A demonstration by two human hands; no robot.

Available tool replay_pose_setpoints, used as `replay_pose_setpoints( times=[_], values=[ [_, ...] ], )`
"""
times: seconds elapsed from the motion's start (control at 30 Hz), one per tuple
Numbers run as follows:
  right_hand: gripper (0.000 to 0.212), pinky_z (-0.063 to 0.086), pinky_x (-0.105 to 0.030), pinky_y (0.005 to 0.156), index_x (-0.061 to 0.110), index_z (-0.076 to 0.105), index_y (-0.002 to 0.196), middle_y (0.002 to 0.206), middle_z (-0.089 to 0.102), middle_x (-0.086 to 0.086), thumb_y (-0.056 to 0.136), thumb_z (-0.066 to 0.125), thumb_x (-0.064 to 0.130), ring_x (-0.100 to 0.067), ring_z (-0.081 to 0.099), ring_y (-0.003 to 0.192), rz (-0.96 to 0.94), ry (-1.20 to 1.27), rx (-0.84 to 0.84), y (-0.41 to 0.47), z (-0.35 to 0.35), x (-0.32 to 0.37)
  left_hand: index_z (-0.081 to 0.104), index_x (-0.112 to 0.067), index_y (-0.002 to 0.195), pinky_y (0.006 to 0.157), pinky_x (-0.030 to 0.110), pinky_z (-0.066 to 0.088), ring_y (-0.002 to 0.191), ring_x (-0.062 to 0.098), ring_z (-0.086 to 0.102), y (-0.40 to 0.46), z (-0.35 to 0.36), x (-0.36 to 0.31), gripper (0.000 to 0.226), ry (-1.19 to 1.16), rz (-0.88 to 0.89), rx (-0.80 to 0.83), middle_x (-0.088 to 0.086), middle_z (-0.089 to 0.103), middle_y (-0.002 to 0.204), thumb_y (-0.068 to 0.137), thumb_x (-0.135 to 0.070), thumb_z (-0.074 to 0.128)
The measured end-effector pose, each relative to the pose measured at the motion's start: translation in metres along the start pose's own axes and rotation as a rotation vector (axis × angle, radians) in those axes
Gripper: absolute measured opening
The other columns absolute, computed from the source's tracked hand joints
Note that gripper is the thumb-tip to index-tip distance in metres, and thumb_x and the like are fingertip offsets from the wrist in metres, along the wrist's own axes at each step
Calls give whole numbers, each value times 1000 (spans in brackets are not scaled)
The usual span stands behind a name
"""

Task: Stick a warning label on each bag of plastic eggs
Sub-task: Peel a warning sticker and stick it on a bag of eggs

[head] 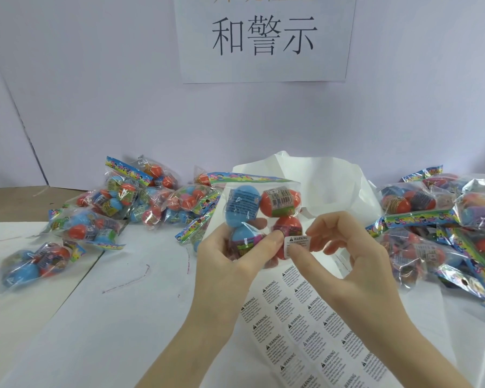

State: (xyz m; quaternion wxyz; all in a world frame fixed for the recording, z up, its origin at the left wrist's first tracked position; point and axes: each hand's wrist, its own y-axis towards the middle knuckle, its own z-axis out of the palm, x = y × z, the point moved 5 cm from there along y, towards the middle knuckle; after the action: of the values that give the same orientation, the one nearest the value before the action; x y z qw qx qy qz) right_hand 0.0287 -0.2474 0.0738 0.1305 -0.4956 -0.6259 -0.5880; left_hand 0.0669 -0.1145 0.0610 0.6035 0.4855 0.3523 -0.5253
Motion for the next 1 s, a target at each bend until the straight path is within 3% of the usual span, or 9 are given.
replay_pose_setpoints(
  times=[0.1,0.2,0.3,0.37,0.5,0.6,0.73,0.83,1.0],
  values=[
    [18,38,-13,67,20,55,76,82,60,7,65,68,26,-6,53,72,4,2,2,-1,0,0,71,-14,72,54,21,53,62,16,68,-1,1,0,26,-71,-29,22,7,70,71,49,-25,74],
    [19,38,-12,67,22,54,76,82,59,8,65,68,28,-6,53,72,9,-4,0,-1,0,0,74,-21,72,53,19,53,62,15,68,-2,3,-1,23,-70,-26,67,4,70,70,53,-22,86],
    [27,37,-11,67,24,54,79,82,59,9,64,65,44,-7,53,73,8,-15,6,-1,1,1,67,-15,81,56,19,54,58,14,68,-1,0,0,45,38,0,30,1,69,66,45,-22,93],
    [30,36,-10,66,27,54,82,81,59,10,61,59,48,-7,54,73,21,3,17,-1,1,0,64,-14,82,55,19,53,55,13,66,-1,0,1,52,45,4,14,-1,67,62,38,-30,86],
    [46,40,-14,68,36,56,96,80,62,12,54,66,51,-3,56,73,181,293,31,1,-2,-11,65,-13,77,50,18,51,57,14,66,0,0,1,48,-88,-17,15,4,68,64,35,-30,78],
    [54,43,-15,67,32,62,100,88,69,10,52,71,54,-5,62,78,323,390,63,2,1,-18,66,-13,78,51,18,51,59,15,67,-2,4,-2,43,-96,-16,68,4,71,69,39,-28,77],
    [41,47,-13,66,20,75,85,82,73,-1,61,73,52,-8,66,75,365,495,238,-1,13,-13,74,-21,72,54,17,52,62,15,70,-6,10,-3,31,-80,-6,144,6,73,72,43,-29,78],
    [41,47,-16,63,21,78,76,74,73,-3,65,72,60,-7,64,69,365,546,279,-2,14,-11,73,-13,78,54,19,52,63,19,70,-4,7,0,38,-57,-24,143,8,73,73,45,-15,90],
    [39,46,-16,54,13,76,63,69,72,-10,69,53,44,-10,66,61,422,612,261,-1,14,-13,75,-22,73,56,19,53,64,18,70,-2,5,1,22,-97,-40,154,6,74,74,53,-14,76]
  ],
)
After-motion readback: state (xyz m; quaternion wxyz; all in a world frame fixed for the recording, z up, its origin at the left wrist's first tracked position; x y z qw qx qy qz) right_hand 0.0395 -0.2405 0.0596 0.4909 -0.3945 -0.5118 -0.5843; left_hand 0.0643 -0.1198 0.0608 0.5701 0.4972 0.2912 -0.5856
